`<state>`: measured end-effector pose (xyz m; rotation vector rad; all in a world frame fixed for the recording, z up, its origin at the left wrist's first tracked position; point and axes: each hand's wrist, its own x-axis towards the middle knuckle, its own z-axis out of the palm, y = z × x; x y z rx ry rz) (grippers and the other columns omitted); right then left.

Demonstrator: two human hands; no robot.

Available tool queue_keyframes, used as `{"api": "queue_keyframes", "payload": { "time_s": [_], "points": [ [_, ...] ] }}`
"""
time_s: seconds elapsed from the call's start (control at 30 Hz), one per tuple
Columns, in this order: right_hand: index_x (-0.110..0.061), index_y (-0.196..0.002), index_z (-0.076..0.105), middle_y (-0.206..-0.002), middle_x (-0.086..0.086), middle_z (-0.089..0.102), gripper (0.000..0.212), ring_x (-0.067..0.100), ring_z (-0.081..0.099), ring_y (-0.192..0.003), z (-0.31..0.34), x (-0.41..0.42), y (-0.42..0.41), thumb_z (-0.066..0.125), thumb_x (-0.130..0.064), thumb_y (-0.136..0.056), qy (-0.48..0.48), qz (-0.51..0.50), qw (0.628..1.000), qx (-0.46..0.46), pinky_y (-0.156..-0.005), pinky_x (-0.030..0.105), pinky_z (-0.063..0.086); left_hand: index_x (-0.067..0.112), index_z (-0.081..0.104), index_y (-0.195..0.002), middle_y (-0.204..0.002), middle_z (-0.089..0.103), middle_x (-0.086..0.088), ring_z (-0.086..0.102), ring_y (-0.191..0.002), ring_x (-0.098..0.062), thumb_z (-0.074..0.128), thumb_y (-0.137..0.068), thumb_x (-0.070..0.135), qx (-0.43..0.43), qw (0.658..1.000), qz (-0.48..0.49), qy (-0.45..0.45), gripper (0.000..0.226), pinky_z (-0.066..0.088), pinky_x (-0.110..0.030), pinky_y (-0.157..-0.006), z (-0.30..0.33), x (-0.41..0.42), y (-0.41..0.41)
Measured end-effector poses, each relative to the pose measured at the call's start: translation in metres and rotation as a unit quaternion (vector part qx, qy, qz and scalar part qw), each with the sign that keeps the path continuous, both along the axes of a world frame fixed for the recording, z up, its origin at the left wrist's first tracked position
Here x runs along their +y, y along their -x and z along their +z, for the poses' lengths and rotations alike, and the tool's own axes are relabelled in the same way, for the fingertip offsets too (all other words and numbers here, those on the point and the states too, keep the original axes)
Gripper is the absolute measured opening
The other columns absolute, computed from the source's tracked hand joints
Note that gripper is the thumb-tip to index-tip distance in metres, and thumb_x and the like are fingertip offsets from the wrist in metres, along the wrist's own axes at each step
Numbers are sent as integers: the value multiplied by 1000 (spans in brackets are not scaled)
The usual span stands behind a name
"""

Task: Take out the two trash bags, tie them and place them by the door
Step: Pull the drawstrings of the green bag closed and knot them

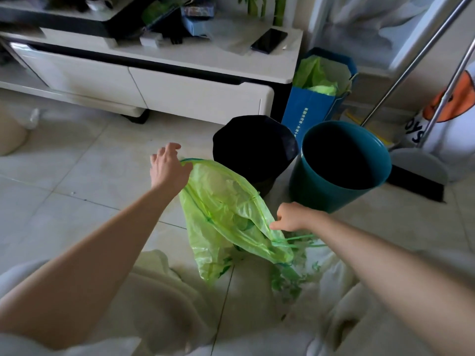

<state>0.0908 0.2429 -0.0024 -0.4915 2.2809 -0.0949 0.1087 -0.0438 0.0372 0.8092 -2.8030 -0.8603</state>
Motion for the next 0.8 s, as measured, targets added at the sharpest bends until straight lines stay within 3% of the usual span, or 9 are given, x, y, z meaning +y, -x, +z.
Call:
{"api": "queue_keyframes", "payload": {
  "time_s": [0.1, 0.17, 0.23, 0.33, 0.5, 0.57, 0.7, 0.8],
  "points": [
    [-17, -54, 27, -55, -1, 26, 38, 17, 26, -51, -7, -6, -2, 56, -18, -79, 16, 6, 1000, 4, -55, 35, 24, 16, 52, -130, -127, 59, -12, 49, -117, -35, 65, -83, 24, -54, 997, -46, -5, 49, 43, -43, -94, -8, -3, 5],
    [-16, -59, 32, -59, 0, 33, 28, 19, 33, -55, -3, -12, -1, 47, -18, -82, 44, -28, 998, 28, -53, 32, 26, 14, 61, -119, -115, 64, -15, 57, -106, -36, 63, -83, 20, -44, 998, -31, -12, 36, 48, -40, -84, -7, 0, 6],
    [-12, -77, 42, -77, 6, 47, 21, 23, 45, -69, 4, -16, 2, 37, -25, -92, 74, -76, 993, 48, -57, 32, 33, 13, 67, -103, -98, 67, -17, 61, -92, -38, 60, -84, 19, -22, 999, -15, -17, 22, 51, -39, -75, -2, 2, 5],
    [-5, -105, 48, -110, 19, 56, 36, 31, 55, -92, 15, -19, 10, 30, -36, -99, 138, -166, 973, 75, -74, 35, 39, 16, 69, -90, -84, 69, -14, 62, -80, -35, 60, -84, 29, -11, 1000, -11, -27, 17, 54, -38, -72, 6, 5, 2],
    [-4, -131, 32, -123, 11, 51, 62, 23, 52, -104, 38, -22, 18, 54, -45, -90, 246, -255, 935, 20, -82, 33, 43, 16, 70, -82, -78, 68, -10, 62, -76, -32, 61, -85, 30, -16, 1000, -19, 0, 17, 55, -39, -72, 22, 6, -10],
    [-14, -134, 21, -125, 7, 47, 70, 22, 50, -109, 44, -19, 18, 66, -34, -84, 251, -253, 934, -16, -89, 38, 49, 14, 69, -77, -76, 67, -10, 62, -75, -33, 60, -84, 27, -28, 999, -22, 18, 18, 54, -37, -68, 28, 2, -15],
    [-44, -137, 17, -119, 4, 52, 91, 27, 61, -101, 47, -11, 11, 71, -4, -74, 241, -220, 940, -102, -76, 47, 59, 15, 66, -71, -76, 68, -11, 62, -72, -31, 59, -84, 24, -66, 997, -39, 34, 17, 53, -34, -64, 38, -12, -28],
    [-42, -144, 7, -131, 5, 47, 108, 26, 56, -111, 44, -6, 5, 74, -6, -68, 198, -159, 964, -80, -89, 45, 55, 12, 69, -74, -76, 68, -11, 63, -72, -30, 60, -84, 23, -69, 997, -28, 3, 17, 55, -36, -67, 45, -19, -34]
  ]
}}
